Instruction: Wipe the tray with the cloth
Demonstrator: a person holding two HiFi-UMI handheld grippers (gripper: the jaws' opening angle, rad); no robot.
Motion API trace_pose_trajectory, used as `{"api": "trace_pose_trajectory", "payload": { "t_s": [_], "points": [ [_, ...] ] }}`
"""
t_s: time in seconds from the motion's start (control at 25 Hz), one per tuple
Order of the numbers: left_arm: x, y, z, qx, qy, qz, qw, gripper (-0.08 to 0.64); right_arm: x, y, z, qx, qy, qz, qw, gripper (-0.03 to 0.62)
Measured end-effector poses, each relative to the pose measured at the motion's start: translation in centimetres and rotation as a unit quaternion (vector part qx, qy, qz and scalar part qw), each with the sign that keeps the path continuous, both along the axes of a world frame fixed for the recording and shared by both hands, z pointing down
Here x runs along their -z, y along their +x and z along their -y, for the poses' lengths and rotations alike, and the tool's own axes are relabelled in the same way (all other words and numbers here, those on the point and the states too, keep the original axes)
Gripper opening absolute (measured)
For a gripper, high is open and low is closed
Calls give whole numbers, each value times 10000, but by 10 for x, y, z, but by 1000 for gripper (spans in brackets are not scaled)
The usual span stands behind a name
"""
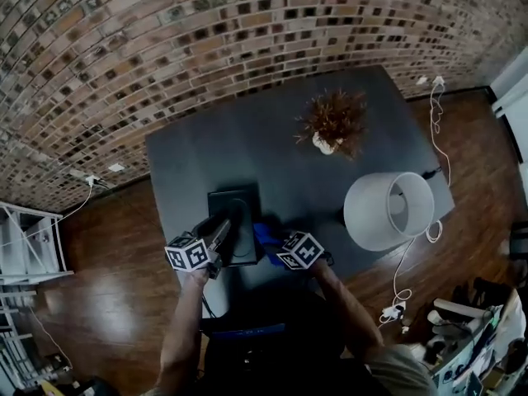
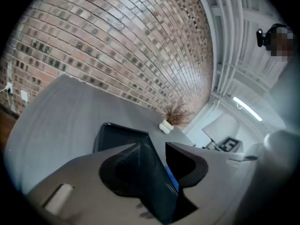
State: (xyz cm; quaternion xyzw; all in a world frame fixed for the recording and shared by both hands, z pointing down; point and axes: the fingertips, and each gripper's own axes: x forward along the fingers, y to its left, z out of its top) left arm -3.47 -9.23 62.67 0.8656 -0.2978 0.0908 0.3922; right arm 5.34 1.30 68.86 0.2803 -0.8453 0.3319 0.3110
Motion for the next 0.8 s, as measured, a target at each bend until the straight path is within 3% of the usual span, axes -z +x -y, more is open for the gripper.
{"api": "trace_pose_trajectory", "payload": {
  "t_s": [0.12, 0.24, 0.36, 0.44, 0.52, 0.6, 0.64, 0.68, 0.72, 0.8],
  "points": [
    [-15, 7, -23, -324, -127, 261, 9991, 153, 3, 17, 45, -85, 591, -602, 9964, 106],
    [-20, -3, -12, -29, -81, 363, 9993, 124, 9, 19, 109, -245, 1236, -882, 9881, 107],
    [-29, -15, -3, 215, 107, 646, 9976, 130, -1, 12, 146, -140, 1366, -927, 9862, 107],
    [-28, -15, -4, 210, 119, 597, 9979, 130, -1, 4, 136, 359, 1334, -968, 9857, 107],
    [-26, -16, -3, 183, 149, 522, 9984, 130, 3, -4, 98, 1316, 1332, -1134, 9757, 107],
    [-22, -18, 1, 169, 252, 489, 9983, 118, 4, -15, 43, 2614, 1282, -1401, 9463, 109],
    [-21, -18, 2, 158, 292, 486, 9983, 117, 3, -18, 19, 3134, 1192, -1448, 9309, 109],
    [-20, -18, 2, 137, 316, 500, 9982, 117, 2, -19, 4, 3408, 1091, -1454, 9224, 109],
    [-21, -18, 1, 108, 342, 544, 9979, 117, 0, -14, 6, 3365, 1041, -1503, 9238, 109],
    [-22, -15, 0, 55, 410, 650, 9970, 117, -3, 7, 55, 2448, 1207, -1854, 9440, 109]
  ]
}}
